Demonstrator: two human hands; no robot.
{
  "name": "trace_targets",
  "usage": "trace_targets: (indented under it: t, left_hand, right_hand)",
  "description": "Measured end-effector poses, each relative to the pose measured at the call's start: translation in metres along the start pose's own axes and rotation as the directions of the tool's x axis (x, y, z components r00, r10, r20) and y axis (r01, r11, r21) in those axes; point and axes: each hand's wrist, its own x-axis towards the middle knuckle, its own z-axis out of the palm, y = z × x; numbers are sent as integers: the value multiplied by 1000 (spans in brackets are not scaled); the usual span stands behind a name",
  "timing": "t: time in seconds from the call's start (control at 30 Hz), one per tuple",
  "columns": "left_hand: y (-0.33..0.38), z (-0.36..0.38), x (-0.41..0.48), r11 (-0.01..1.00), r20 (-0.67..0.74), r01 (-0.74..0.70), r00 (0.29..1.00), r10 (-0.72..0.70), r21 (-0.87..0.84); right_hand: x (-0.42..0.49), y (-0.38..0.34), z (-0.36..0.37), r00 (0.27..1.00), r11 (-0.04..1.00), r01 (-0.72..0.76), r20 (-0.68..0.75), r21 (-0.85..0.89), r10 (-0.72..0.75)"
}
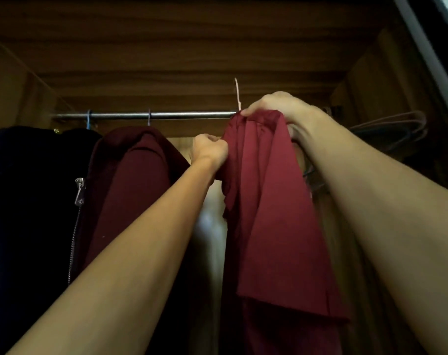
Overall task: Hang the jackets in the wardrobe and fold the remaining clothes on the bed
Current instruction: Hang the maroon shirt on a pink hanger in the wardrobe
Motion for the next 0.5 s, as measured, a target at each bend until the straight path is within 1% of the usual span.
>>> trace_targets:
  t: [0.07, 0.17, 0.23, 0.27, 0.33, 0.37, 0.43, 0.5]
  left_hand:
    - [-9, -8, 15, 998, 14, -13, 1000, 13, 58]
    - [-25, -21, 27, 990, -9, -42, 999, 44, 133]
    - [-40, -32, 32, 981, -7, -46, 999, 48, 187]
    - [-49, -38, 34, 979, 11, -45, 999, 43, 197]
    - [-62, -46, 34, 975, 44, -47, 998, 38, 218]
    - [-68, -49, 31, 975, 53, -48, 998, 37, 219]
    - [-75, -56, 20, 976, 78, -53, 996, 37, 213]
    - [-79, -62, 7, 973, 102, -57, 994, 35, 224]
  right_hand:
    - [18, 5, 15, 1000, 998, -9, 30, -56, 11]
    - [38, 23, 35, 995, 997, -70, 64, -34, 72]
    - [40, 37, 45, 994, 995, -96, 46, -36, 98]
    - [39, 45, 49, 994, 992, -106, 30, -63, 108]
    - [35, 58, 55, 993, 976, -118, -14, -183, 118]
    - [33, 63, 58, 992, 972, -122, -30, -203, 119]
    - [28, 65, 66, 989, 978, -147, -41, -148, 142]
    - [14, 62, 74, 984, 983, -180, -1, -42, 180]
